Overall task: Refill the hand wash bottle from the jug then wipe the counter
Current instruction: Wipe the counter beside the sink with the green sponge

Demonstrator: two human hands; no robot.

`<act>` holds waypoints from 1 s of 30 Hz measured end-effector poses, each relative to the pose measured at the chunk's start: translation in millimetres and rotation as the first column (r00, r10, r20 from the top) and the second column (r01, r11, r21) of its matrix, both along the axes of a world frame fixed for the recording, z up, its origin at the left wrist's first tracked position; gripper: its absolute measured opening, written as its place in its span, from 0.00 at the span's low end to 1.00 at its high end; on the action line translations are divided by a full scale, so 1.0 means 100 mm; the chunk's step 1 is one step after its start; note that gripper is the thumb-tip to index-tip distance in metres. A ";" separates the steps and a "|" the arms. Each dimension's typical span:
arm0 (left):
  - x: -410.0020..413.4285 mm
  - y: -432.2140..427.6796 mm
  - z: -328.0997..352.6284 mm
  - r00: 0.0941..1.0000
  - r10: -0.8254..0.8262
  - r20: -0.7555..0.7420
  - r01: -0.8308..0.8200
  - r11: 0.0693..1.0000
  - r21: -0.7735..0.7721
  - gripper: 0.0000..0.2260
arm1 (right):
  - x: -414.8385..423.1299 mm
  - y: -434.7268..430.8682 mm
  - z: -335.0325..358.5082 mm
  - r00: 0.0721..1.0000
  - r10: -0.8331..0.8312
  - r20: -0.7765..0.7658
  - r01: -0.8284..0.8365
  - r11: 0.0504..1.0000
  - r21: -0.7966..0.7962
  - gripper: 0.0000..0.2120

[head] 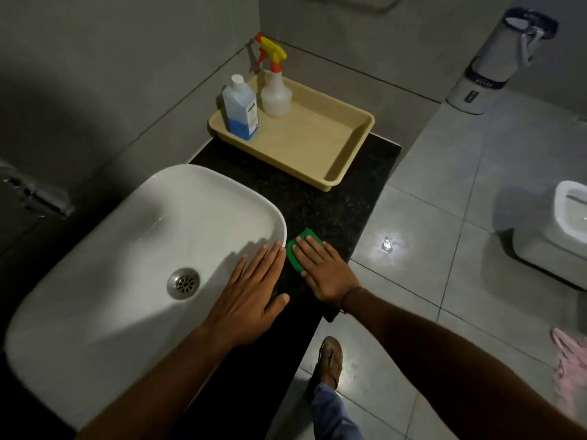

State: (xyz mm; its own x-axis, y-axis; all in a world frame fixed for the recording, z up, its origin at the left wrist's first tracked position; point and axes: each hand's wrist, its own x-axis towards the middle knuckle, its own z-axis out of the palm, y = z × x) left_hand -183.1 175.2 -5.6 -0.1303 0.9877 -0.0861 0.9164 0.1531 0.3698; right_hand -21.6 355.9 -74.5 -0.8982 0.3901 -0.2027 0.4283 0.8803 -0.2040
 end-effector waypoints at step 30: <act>-0.01 0.94 0.37 0.976 0.215 0.032 -0.216 0.974 0.060 0.33 | -0.45 0.87 0.20 0.974 0.075 -0.213 -0.123 0.968 -0.220 0.29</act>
State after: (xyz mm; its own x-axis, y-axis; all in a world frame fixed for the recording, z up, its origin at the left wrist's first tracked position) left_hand -184.5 269.6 31.7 -0.3394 0.9401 -0.0305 0.8546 0.3217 0.4077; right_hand -66.7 442.7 -54.0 -0.9613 0.2614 -0.0870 0.2704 0.8349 -0.4794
